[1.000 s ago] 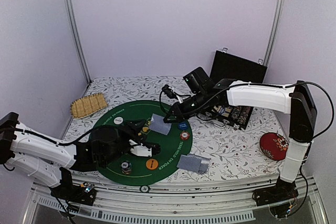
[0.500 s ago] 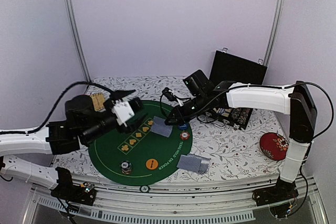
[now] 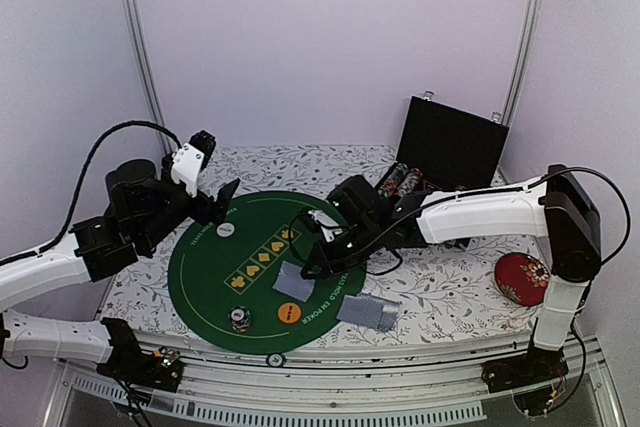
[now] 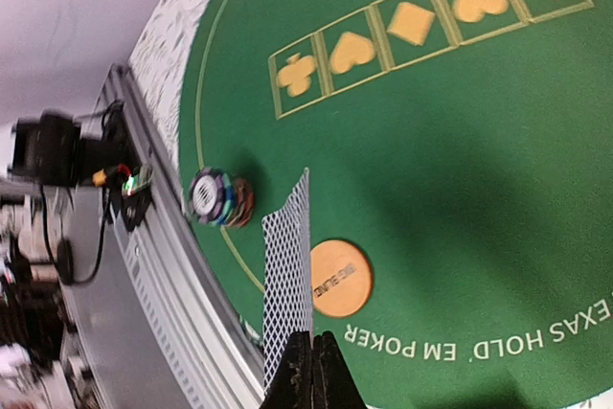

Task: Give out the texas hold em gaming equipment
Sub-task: Place the poker card in the big blind area.

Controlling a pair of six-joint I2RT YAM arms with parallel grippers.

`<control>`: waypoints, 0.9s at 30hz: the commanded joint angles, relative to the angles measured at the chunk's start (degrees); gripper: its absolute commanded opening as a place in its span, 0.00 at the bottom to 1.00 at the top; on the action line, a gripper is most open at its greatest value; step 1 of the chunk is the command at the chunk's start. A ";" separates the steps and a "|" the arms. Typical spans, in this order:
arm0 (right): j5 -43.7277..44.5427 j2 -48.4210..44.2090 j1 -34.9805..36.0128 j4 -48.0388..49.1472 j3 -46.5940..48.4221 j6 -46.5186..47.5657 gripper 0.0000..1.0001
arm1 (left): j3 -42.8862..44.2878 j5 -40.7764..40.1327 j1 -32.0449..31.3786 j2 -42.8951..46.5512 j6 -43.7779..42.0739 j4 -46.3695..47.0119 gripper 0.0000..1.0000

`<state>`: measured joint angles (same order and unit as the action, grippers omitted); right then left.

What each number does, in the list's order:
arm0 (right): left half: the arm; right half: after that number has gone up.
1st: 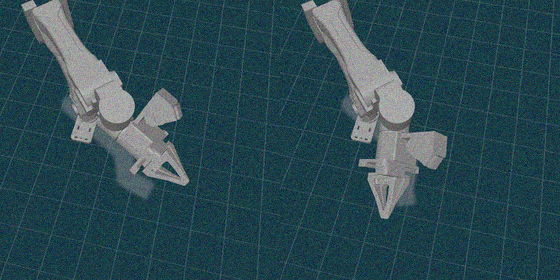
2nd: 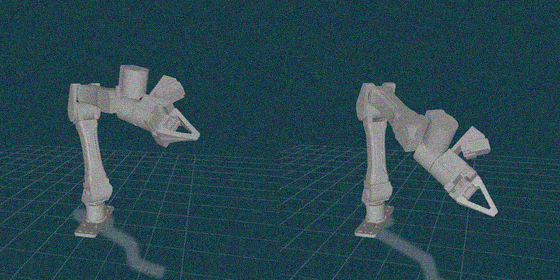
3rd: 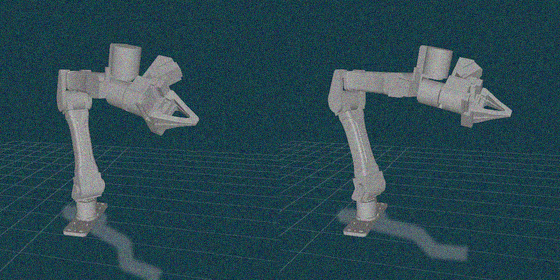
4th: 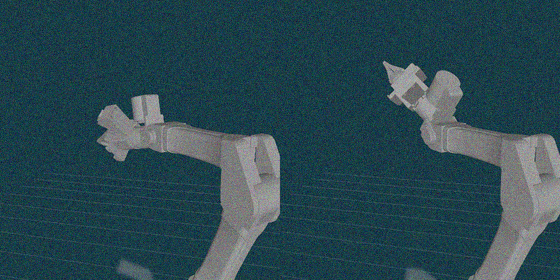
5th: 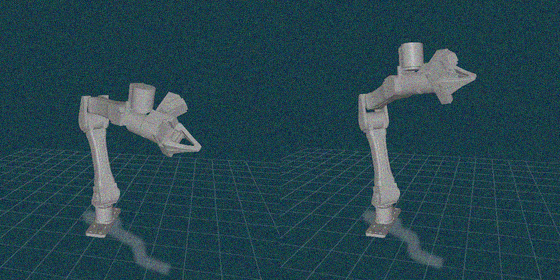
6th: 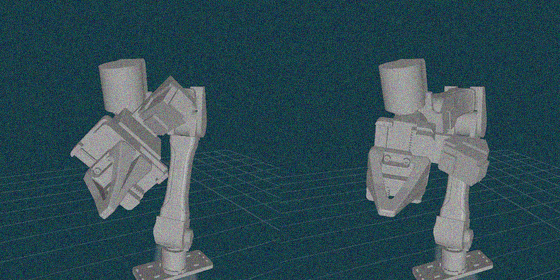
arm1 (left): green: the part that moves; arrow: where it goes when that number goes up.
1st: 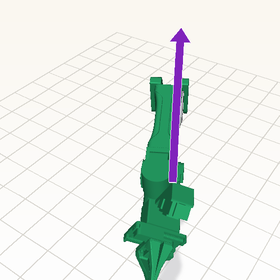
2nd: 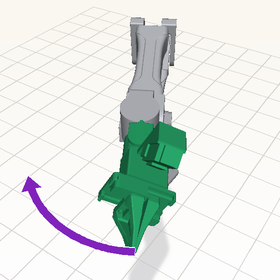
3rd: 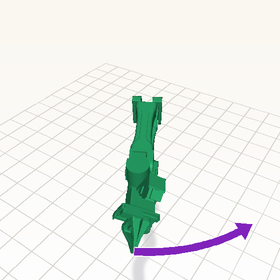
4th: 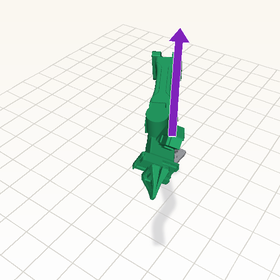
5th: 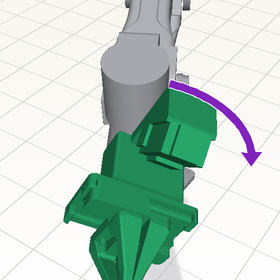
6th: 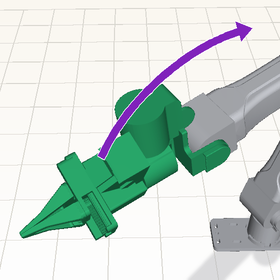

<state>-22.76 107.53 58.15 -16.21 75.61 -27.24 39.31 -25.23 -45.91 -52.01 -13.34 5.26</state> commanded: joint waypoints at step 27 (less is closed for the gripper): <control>37.67 4.44 21.27 16.86 -6.95 -58.09 0.02 | -0.46 -1.35 4.48 4.64 7.97 -3.14 0.94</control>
<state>13.10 109.06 77.23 4.75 66.67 -81.28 39.27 -27.88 -42.19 -46.92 -5.72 1.45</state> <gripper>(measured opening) 0.024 0.940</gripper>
